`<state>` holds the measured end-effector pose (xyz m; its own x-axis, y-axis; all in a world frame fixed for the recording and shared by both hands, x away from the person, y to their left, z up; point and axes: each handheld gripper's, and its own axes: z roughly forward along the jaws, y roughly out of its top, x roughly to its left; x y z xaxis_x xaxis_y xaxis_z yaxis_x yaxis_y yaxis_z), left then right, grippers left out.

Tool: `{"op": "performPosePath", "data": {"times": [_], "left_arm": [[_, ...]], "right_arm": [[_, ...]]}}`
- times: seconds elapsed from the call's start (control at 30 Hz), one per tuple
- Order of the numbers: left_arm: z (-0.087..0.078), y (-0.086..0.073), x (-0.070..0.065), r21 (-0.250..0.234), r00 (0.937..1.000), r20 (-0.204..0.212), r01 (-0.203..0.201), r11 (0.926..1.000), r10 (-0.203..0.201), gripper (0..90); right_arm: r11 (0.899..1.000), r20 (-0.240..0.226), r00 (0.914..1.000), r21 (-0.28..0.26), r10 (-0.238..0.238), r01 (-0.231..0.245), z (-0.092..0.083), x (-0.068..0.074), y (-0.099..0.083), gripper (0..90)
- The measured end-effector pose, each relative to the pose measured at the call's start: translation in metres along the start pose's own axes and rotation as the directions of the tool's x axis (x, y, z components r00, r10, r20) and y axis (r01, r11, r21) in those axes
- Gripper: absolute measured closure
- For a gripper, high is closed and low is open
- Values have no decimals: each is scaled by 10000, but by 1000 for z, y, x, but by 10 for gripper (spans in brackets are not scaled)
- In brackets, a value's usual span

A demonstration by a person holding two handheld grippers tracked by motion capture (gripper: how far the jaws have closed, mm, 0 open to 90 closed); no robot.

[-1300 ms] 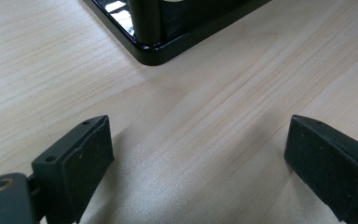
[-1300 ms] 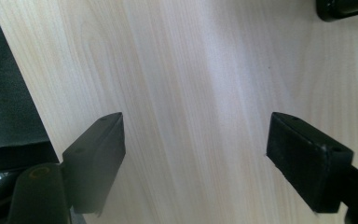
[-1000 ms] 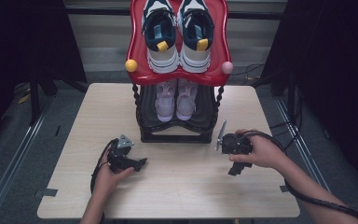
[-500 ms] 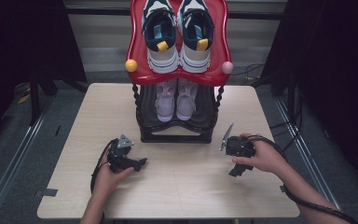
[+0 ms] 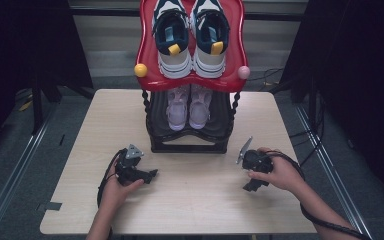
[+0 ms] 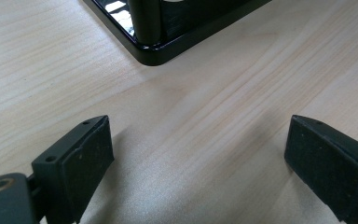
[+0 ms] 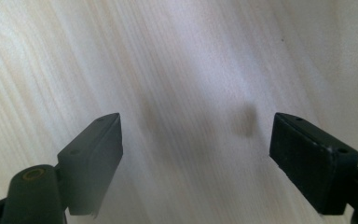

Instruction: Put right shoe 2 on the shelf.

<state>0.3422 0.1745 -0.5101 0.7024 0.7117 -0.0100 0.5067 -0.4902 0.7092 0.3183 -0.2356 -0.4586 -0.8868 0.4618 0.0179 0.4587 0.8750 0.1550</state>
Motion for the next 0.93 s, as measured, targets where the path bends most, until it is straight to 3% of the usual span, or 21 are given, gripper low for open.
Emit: {"op": "performPosePath", "data": {"times": [0.07, 0.1, 0.17, 0.2, 0.23, 0.4, 0.43, 0.47, 0.53, 0.93], "left_arm": [[0, 0, 0, 0, 10000, 0, 1, 10000, -1, 72], [0, 0, 0, 2, 10000, -3, -3, 10000, 3, 72], [0, 0, 0, 3, 10000, -1, -7, 10000, 7, 72], [0, 0, 0, 0, 10000, -1, -2, 10000, 2, 72], [0, 0, 0, -1, 10000, -2, -2, 10000, 2, 72], [0, 0, 0, -1, 10000, 0, -1, 10000, 1, 72], [0, 0, 0, -4, 10000, 2, 9, 10000, -9, 72], [0, 0, 0, 1, 10000, -2, -3, 10000, 3, 72], [0, 0, 0, -1, 10000, -3, -3, 10000, 3, 72], [0, 0, 0, -2, 10000, -3, -4, 10000, 4, 72]], "right_arm": [[9998, -40, 9998, -30, 212, -212, 1, 1, 0, 164], [9999, -112, 9999, -135, 46, -47, 3, 0, -2, 163], [9994, -62, 9996, -200, 284, -285, 6, 1, -3, 163], [9997, -34, 10000, -248, 57, -58, 8, 0, -4, 165], [9993, -55, 9995, -213, 313, -315, 9, 2, -4, 161], [9985, -91, 9997, -484, 248, -252, 15, 4, -8, 158], [9978, -271, 9989, -537, 375, -389, 17, 5, -9, 135], [9973, -133, 9993, -641, 342, -350, 18, 5, -10, 127], [9931, -107, 9983, -1023, 565, -573, 18, 5, -14, 134], [9719, 5, 9980, -2273, 632, -614, 22, 6, -28, 91]]}}
